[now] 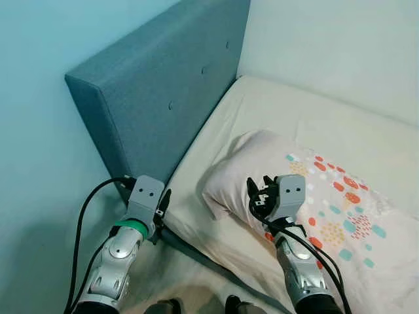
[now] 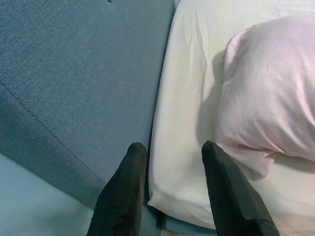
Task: Clean up the room
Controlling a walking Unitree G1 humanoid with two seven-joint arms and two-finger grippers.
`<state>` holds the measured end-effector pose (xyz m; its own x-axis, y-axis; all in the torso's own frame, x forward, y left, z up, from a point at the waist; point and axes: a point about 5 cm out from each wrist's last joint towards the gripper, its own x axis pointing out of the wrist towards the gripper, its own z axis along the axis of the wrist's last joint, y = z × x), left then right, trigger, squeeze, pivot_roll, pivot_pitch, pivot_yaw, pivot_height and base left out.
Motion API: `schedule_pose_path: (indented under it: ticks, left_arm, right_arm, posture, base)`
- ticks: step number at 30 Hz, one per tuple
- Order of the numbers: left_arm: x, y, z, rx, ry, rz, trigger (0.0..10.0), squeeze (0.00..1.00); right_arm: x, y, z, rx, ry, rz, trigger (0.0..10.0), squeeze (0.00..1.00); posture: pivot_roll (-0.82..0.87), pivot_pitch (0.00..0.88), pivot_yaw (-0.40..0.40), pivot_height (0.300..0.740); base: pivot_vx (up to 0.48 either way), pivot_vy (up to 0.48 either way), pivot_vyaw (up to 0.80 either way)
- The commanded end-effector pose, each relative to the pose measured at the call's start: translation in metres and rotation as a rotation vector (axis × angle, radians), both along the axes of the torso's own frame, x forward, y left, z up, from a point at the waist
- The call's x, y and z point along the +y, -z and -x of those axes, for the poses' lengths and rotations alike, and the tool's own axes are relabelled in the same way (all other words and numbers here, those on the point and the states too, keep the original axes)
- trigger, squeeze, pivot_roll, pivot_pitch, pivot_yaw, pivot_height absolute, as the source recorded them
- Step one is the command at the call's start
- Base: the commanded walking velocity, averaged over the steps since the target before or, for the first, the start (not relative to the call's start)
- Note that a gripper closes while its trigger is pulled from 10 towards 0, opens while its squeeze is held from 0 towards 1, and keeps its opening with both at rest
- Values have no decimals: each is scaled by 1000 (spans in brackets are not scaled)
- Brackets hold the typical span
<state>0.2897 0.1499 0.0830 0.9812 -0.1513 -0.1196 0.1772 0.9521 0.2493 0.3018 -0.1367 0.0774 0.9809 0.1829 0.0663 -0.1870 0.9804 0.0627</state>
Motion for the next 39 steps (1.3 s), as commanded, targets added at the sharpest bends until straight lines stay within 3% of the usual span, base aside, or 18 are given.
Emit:
schedule_pose_path:
  ticks: [1,11,39]
  left_arm:
    - [-2,7,3,29,7,0,10000,0]
    - [-2,7,3,29,9,0,10000,0]
    - [-2,7,2,32,12,-3,10000,0]
  right_arm:
    - [-2,5,2,14,6,-8,10000,0]
    - [-2,5,2,17,5,-12,10000,0]
    - [-1,6,2,27,4,-41,10000,0]
  posture:
    - [40,65,20,740]
    - [39,70,22,740]
    - [39,72,24,740]
  base:
    - [0,0,0]
    - [0,0,0]
    - [0,0,-800]
